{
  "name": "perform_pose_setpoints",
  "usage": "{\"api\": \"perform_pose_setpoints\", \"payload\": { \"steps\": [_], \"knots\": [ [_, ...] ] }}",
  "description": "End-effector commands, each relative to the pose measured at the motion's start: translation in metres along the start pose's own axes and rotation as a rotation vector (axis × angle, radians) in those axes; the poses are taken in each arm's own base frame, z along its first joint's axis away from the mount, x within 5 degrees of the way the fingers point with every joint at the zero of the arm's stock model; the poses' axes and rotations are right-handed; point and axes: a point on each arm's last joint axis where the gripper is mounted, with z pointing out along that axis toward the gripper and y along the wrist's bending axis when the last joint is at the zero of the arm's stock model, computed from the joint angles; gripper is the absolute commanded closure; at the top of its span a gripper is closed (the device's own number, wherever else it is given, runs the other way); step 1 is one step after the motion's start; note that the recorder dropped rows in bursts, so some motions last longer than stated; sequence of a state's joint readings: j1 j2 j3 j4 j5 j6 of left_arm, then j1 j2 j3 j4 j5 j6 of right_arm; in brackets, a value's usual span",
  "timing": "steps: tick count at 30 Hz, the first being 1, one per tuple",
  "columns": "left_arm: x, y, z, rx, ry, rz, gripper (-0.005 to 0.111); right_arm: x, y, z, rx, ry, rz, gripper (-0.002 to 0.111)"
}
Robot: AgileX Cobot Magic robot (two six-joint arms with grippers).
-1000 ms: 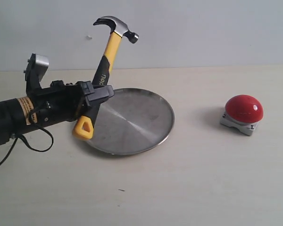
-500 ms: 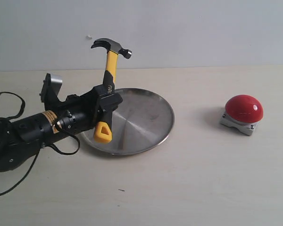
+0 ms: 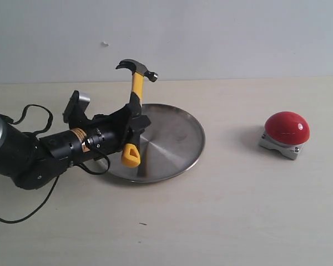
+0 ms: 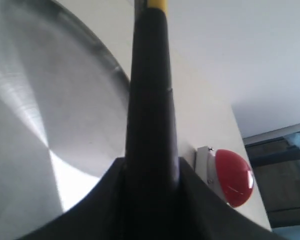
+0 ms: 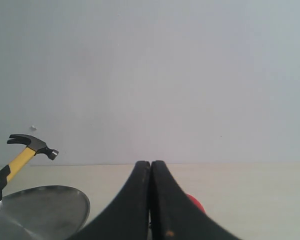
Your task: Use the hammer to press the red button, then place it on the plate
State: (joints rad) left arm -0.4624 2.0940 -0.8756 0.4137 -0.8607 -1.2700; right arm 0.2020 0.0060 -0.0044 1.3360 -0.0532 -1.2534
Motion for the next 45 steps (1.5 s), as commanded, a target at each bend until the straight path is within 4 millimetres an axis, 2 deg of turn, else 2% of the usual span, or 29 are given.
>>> {"api": "perform_pose_setpoints", "payload": {
  "steps": [1, 11, 20, 31, 37, 45],
  "knots": [
    [-0.008, -0.010, 0.006, 0.003, -0.008, 0.087, 0.107, 0.001, 0.000, 0.000, 0.005, -0.003, -0.007, 0.108],
    [-0.018, -0.015, 0.017, -0.058, -0.006, 0.110, 0.107, 0.001, 0.000, 0.000, 0.005, -0.003, -0.007, 0.108],
    [-0.007, -0.005, 0.032, -0.087, 0.033, 0.111, 0.107, 0.001, 0.000, 0.000, 0.005, -0.003, -0.007, 0.108],
    [-0.010, -0.005, 0.034, -0.091, 0.013, 0.093, 0.107, 0.001, 0.000, 0.000, 0.005, -0.003, -0.007, 0.108],
    [-0.009, 0.004, 0.036, -0.225, 0.066, 0.120, 0.107, 0.001, 0.000, 0.000, 0.005, -0.003, -0.007, 0.108],
    [-0.011, 0.001, 0.037, -0.211, 0.062, 0.121, 0.107, 0.001, 0.000, 0.000, 0.005, -0.003, -0.007, 0.108]
  ]
}}
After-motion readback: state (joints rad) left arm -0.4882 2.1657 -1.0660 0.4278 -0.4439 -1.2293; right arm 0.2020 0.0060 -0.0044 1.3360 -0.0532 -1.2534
